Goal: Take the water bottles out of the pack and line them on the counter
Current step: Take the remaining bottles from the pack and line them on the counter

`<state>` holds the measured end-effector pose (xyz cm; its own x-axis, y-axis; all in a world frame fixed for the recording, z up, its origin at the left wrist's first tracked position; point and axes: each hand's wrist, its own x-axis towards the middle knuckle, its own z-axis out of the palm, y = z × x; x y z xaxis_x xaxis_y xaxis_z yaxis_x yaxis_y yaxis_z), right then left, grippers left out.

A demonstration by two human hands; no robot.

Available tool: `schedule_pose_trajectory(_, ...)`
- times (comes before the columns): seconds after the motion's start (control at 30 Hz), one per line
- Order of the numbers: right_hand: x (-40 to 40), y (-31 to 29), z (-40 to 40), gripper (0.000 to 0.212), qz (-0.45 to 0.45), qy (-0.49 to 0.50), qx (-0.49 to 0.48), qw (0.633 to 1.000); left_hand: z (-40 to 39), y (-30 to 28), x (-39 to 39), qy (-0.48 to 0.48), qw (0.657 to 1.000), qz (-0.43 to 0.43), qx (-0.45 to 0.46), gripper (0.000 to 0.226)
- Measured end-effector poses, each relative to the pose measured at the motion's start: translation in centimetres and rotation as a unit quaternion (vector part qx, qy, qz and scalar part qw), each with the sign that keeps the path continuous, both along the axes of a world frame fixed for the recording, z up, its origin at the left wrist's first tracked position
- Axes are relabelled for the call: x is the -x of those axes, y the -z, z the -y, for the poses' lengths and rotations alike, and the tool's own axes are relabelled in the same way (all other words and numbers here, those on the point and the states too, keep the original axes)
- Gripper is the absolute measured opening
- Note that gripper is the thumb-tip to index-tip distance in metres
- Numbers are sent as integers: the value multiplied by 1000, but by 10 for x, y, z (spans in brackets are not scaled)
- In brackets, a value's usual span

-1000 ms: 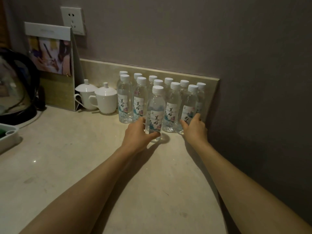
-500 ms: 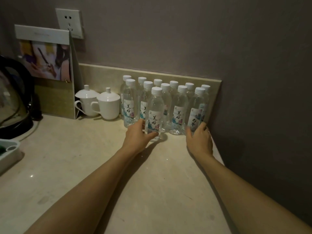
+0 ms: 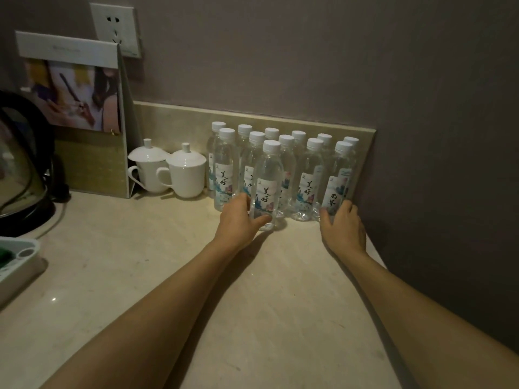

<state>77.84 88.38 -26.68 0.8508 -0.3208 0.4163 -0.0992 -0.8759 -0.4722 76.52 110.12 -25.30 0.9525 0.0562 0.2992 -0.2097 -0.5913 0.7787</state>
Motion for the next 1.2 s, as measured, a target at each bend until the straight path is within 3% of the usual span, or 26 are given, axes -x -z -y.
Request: schedule_pose_trajectory(1.2,1,-1,1,49,-13,-7,-26,1000,5,12,-6,-30,999,13,12,46)
